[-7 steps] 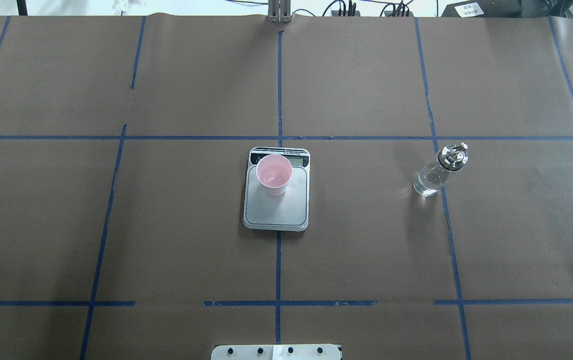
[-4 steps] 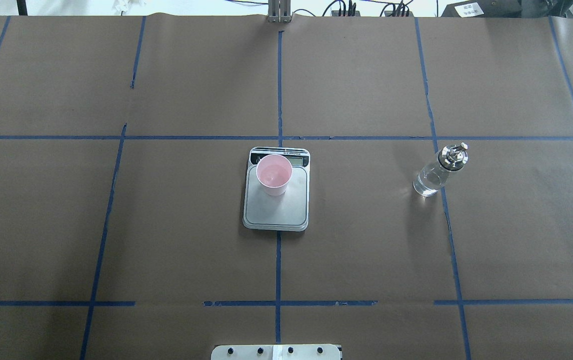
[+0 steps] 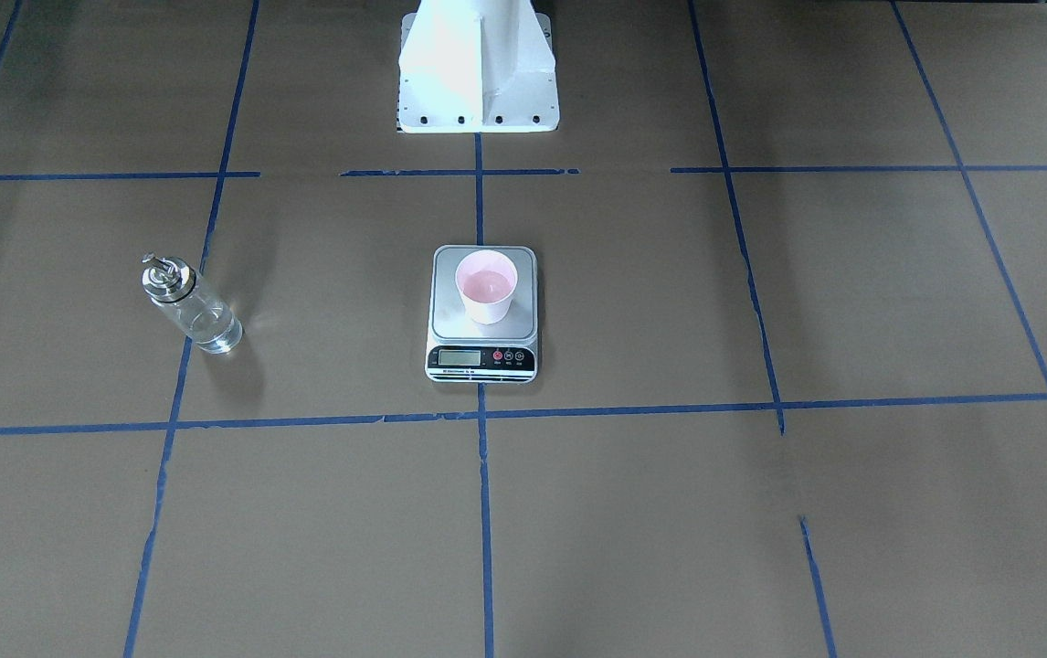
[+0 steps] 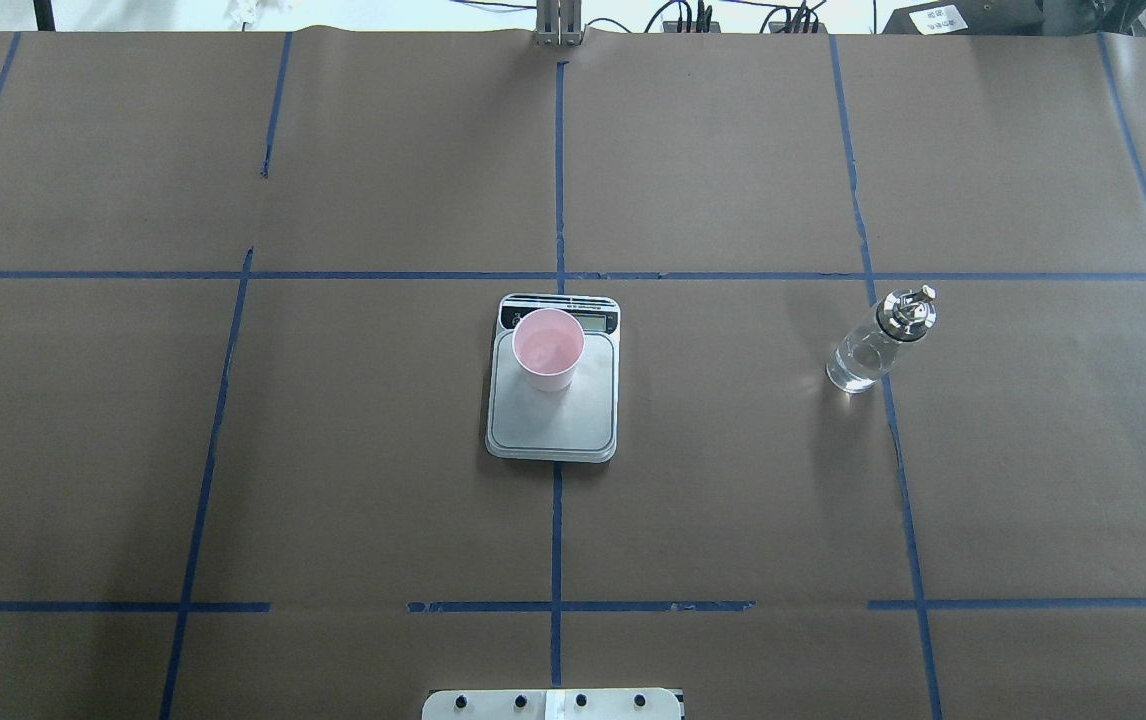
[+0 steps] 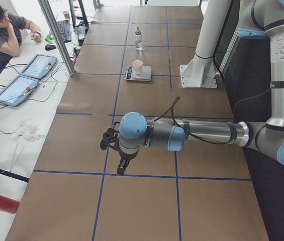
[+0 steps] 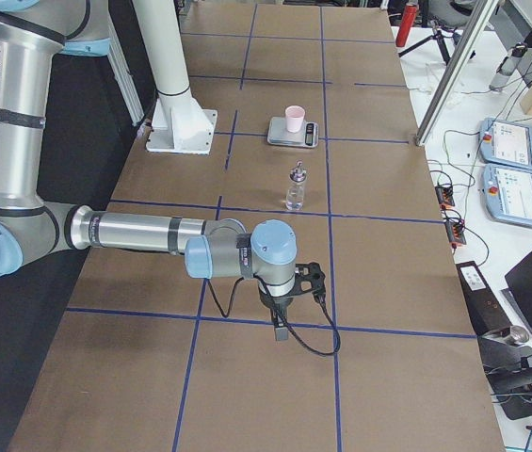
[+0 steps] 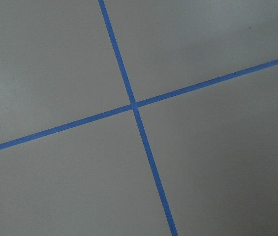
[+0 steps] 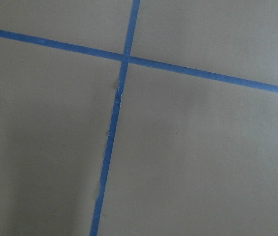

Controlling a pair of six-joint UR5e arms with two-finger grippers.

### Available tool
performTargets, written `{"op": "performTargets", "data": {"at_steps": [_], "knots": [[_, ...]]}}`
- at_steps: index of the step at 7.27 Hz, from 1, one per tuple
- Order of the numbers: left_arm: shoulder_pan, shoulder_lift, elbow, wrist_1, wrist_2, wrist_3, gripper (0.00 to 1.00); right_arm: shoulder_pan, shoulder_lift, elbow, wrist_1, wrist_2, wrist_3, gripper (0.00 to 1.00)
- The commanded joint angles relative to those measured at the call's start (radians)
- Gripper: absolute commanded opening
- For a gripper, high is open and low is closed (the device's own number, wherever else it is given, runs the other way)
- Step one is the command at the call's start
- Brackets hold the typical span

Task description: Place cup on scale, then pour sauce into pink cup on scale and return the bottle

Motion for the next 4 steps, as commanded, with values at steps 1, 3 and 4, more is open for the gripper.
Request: {"op": "performTargets", "data": {"at_steps": [1,3,4], "knots": [[0.0,0.0,0.001,0.003,0.0,-0.001,1.0,-0.016,0.078,0.041,-0.23,0.018,0.0,1.0],[0.0,0.002,0.006,0.004,-0.001,-0.001,1.0,-0.016,0.062,0.038,-0.238,0.025,-0.003,1.0],[0.0,0.0,0.056,0.0,-0.004,-0.001,1.0,-0.016,0.063,0.035,-0.236,0.023,0.0,1.0]]}}
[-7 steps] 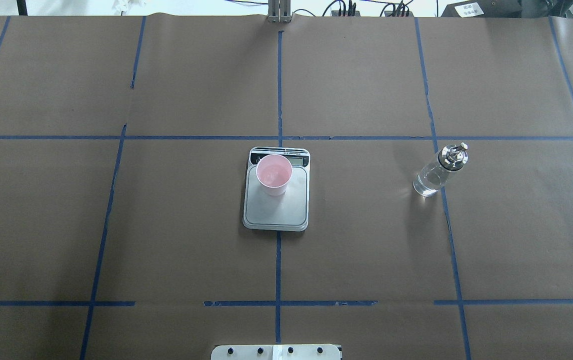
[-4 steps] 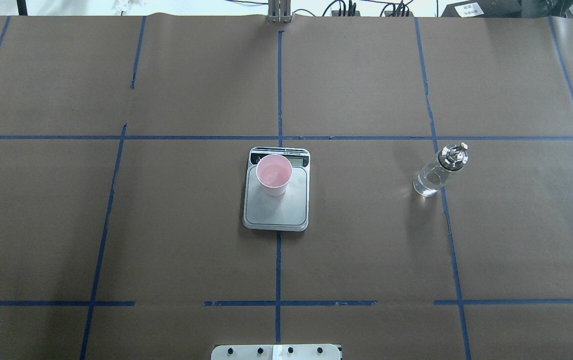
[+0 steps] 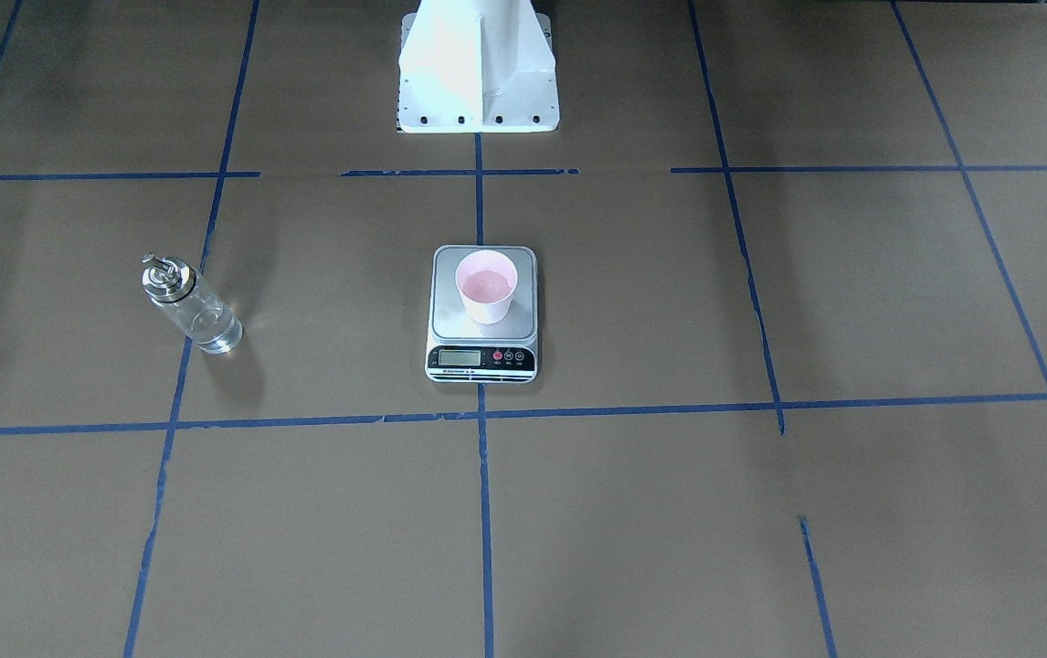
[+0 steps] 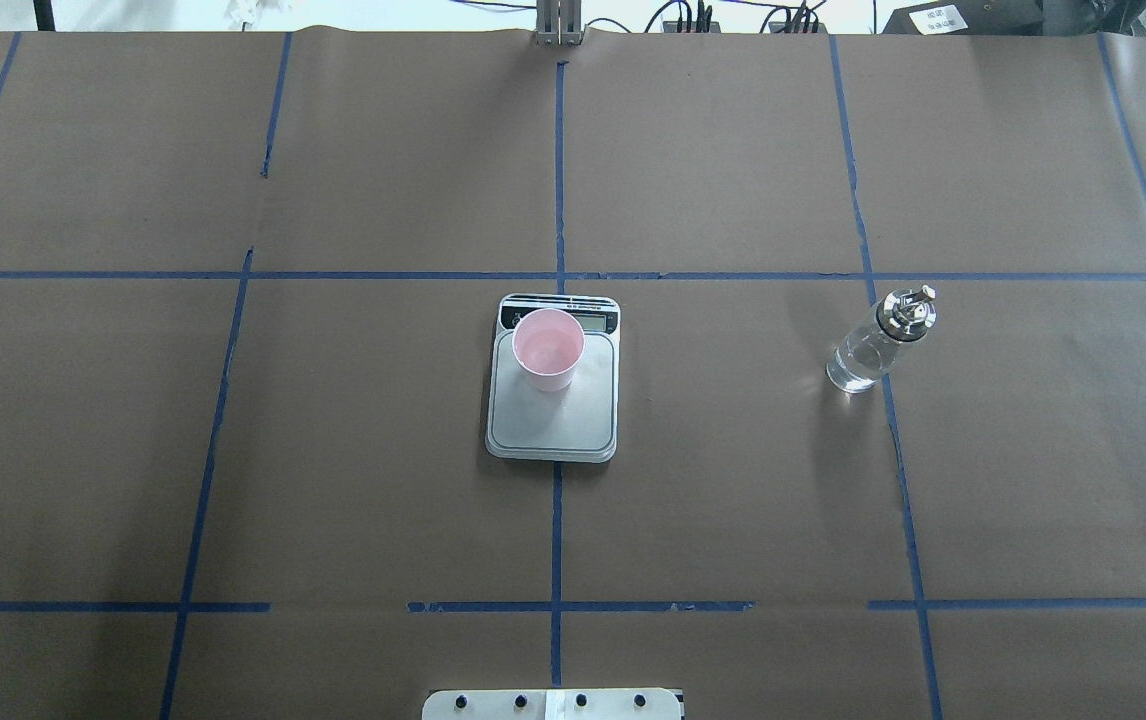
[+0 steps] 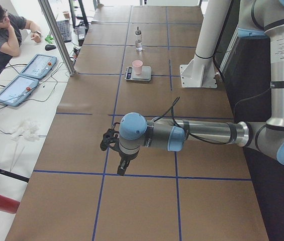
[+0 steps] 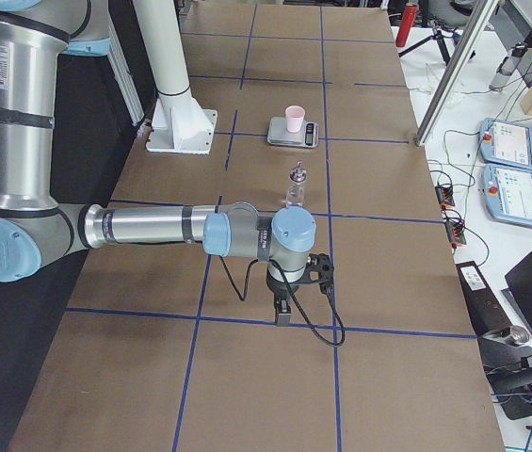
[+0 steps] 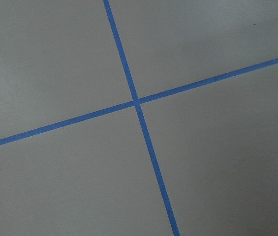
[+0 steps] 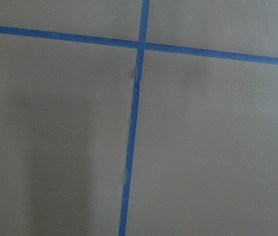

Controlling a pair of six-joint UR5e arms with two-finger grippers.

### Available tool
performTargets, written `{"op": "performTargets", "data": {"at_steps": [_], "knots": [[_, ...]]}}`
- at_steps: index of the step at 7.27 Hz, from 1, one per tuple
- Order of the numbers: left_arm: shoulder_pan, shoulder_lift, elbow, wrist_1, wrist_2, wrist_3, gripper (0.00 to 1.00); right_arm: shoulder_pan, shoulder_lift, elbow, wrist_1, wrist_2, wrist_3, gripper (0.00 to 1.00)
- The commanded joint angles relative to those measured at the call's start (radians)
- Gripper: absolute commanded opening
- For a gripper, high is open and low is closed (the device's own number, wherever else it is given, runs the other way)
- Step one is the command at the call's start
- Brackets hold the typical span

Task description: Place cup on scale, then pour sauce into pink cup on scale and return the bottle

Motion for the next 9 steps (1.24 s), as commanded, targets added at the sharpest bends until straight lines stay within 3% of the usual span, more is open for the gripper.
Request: {"op": "performTargets", "data": {"at_steps": [1,9], "knots": [[0.0,-0.002,0.054,-0.003,0.002,0.0,1.0,-0.002,0.001,0.0,-0.008,0.0,0.003,1.0],[0.028,-0.016,0.034,0.103,-0.001,-0.003,1.0,-0.001,-0.002,-0.001,-0.008,0.001,0.0,1.0]]}}
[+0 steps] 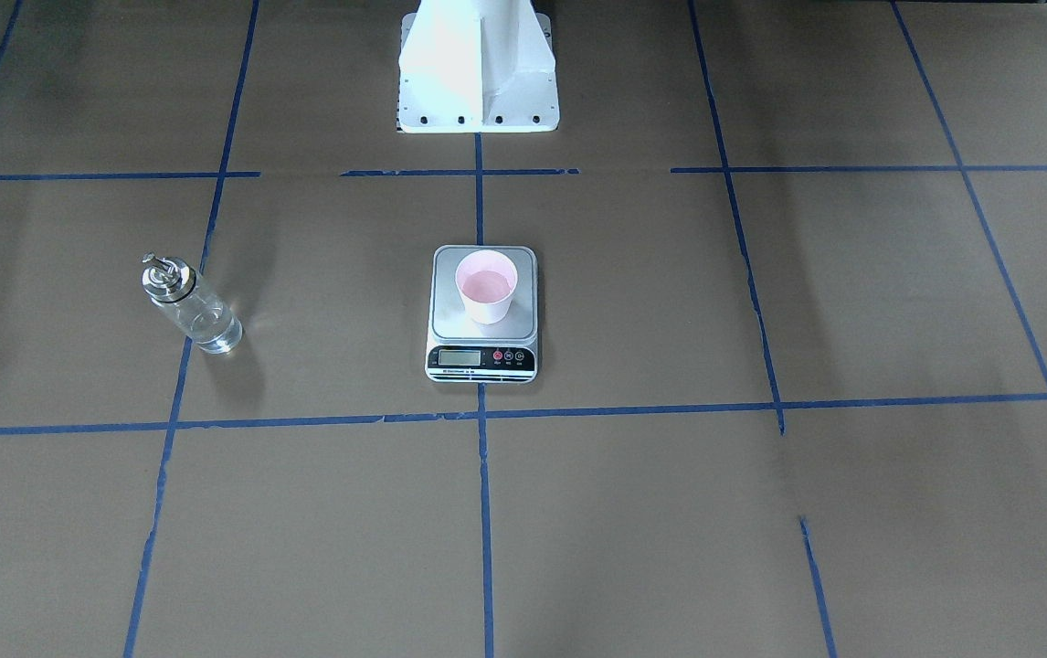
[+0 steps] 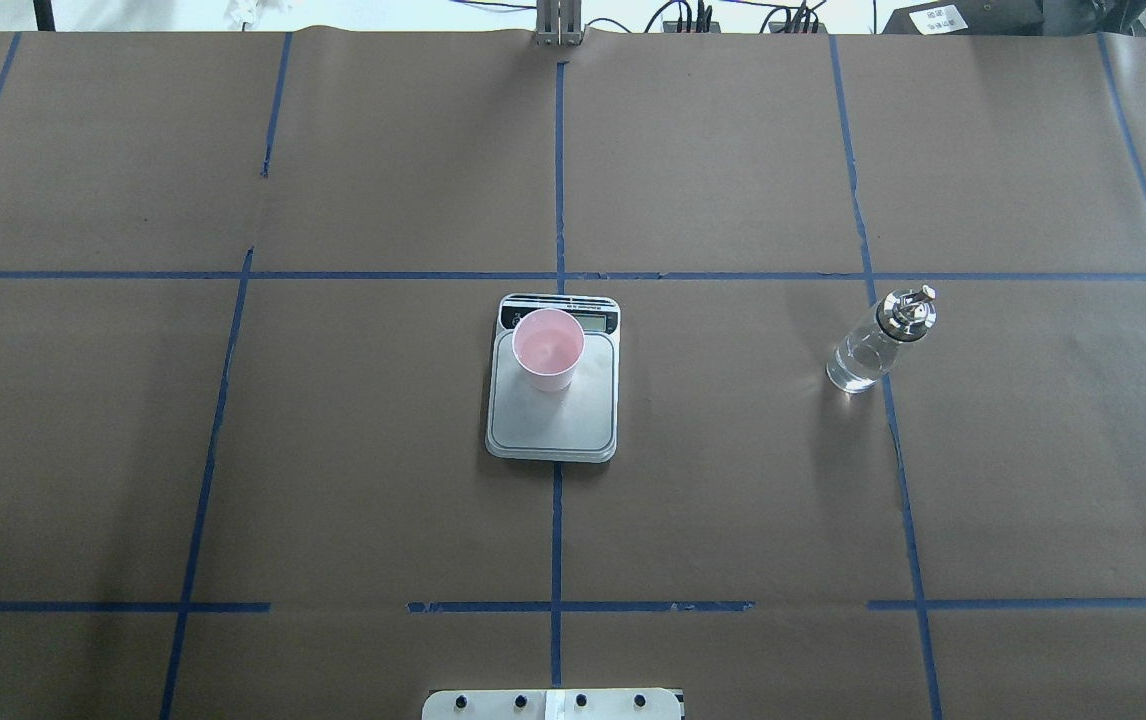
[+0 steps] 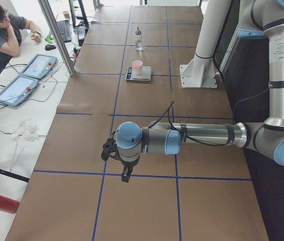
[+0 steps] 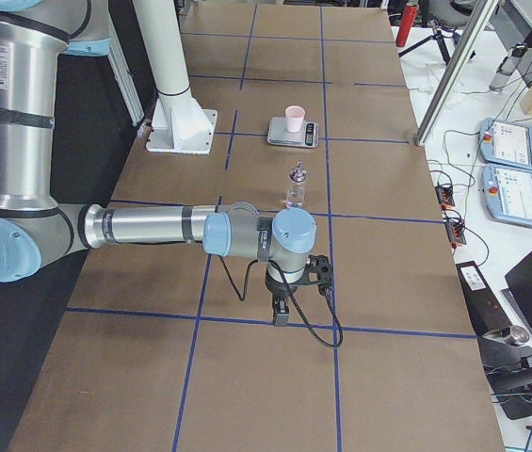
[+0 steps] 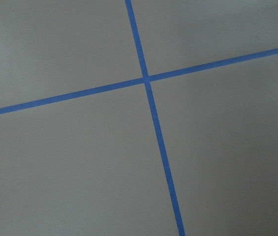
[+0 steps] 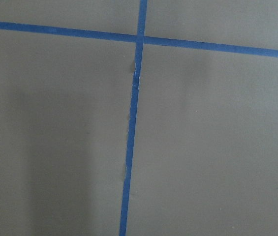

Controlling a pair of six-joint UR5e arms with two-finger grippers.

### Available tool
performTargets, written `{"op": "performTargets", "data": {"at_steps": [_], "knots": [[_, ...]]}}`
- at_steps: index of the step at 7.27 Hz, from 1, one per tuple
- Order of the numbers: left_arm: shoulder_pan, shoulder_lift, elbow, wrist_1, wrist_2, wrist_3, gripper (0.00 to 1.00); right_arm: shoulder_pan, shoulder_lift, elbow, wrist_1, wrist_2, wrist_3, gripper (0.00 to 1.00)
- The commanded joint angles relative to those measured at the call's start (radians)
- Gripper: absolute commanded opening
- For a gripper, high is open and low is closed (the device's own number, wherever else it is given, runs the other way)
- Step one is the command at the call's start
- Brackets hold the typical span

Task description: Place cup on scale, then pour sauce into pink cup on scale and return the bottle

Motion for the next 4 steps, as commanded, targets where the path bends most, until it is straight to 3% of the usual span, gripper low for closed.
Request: {"op": "performTargets", "data": {"at_steps": [1,4], "knots": [[0.004,0.001,-0.024,0.002,0.004,0.002,1.0,0.001,-0.001,0.0,0.0,0.0,-0.001,1.0],[0.005,0.002,-0.034,-0.01,-0.001,0.005,1.0,-0.001,-0.007,-0.002,0.0,0.0,-0.001,1.0]]}}
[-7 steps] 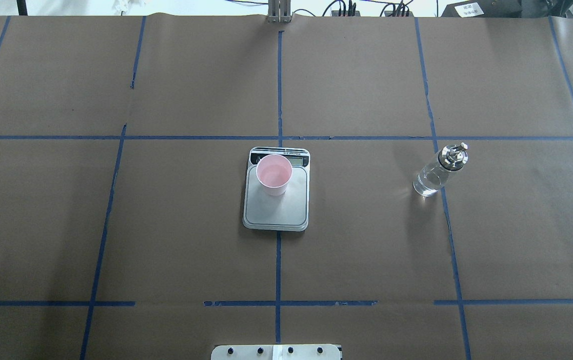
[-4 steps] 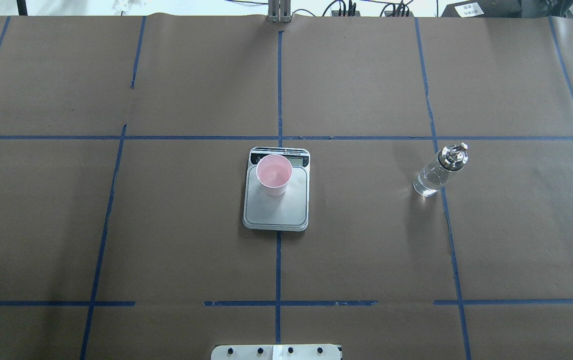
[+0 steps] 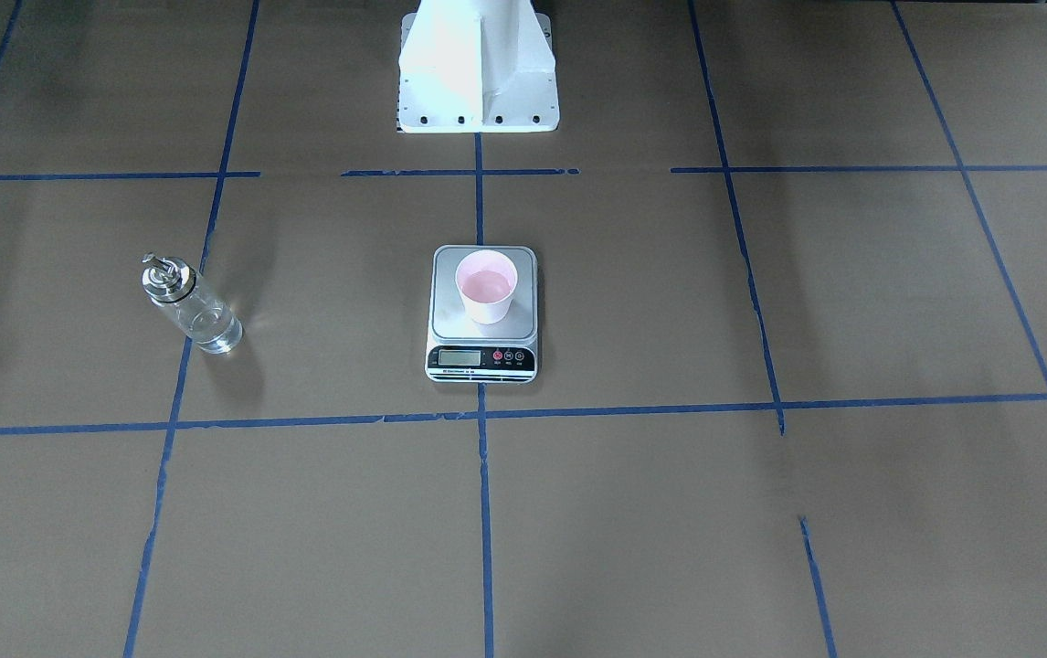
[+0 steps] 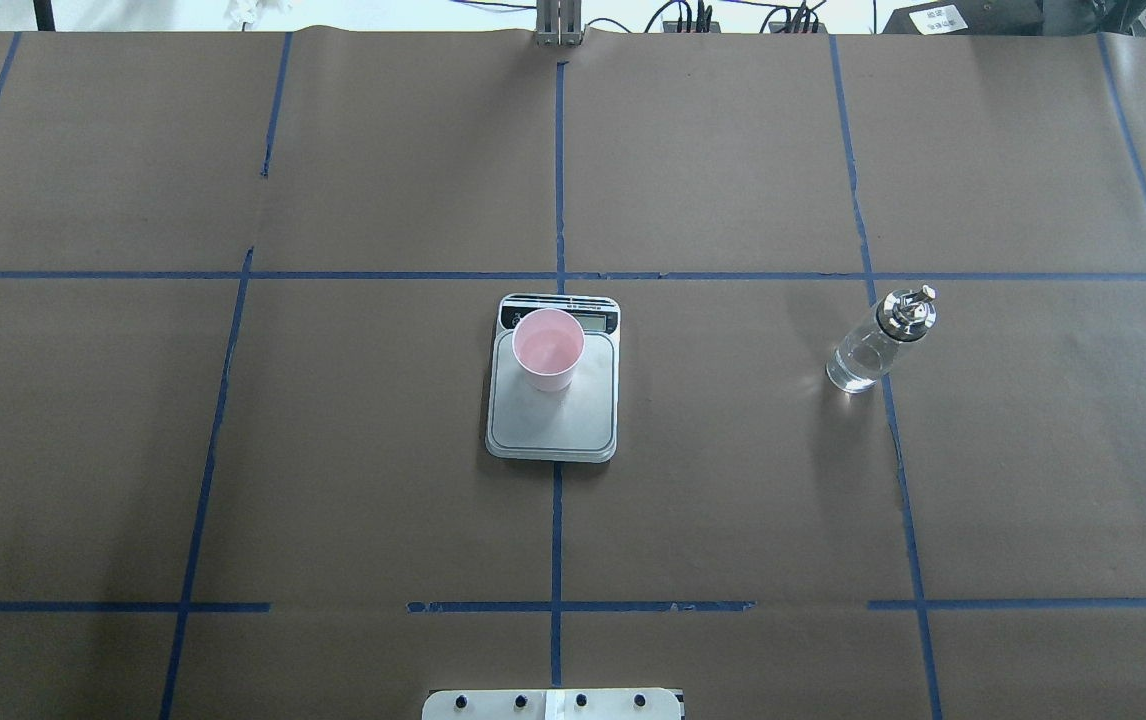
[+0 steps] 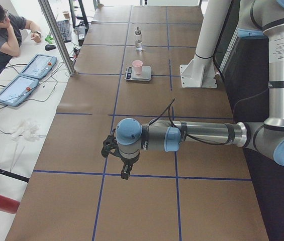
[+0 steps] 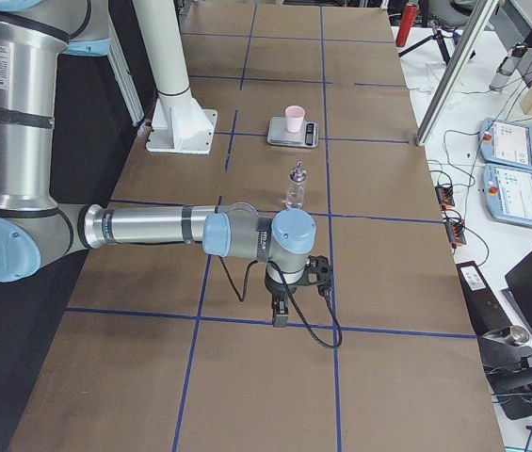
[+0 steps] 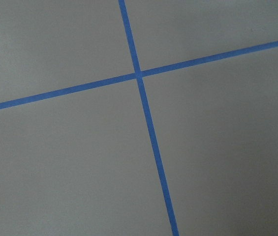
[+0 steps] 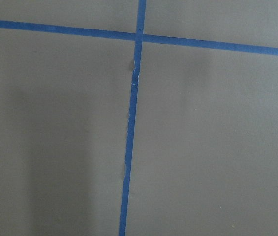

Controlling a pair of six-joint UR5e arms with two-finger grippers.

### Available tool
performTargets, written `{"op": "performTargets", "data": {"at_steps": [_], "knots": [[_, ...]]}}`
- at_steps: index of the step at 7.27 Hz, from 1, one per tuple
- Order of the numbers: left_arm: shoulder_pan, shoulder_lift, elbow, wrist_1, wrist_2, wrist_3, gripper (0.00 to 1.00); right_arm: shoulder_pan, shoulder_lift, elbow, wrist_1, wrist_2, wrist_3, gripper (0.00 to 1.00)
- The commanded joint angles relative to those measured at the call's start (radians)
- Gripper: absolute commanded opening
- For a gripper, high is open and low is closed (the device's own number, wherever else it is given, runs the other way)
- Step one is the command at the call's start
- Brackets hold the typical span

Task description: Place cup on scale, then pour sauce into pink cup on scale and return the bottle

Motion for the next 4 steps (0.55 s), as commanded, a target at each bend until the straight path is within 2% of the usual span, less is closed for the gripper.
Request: {"op": "performTargets", "data": {"at_steps": [1,4], "knots": [[0.001,-0.001,-0.012,-0.004,-0.005,0.001,1.0,-0.001,-0.004,0.0,0.001,0.0,0.002,1.0],[0.001,-0.001,-0.026,-0.001,-0.002,-0.001,1.0,-0.001,-0.005,0.001,0.001,0.002,0.002,1.0]]}}
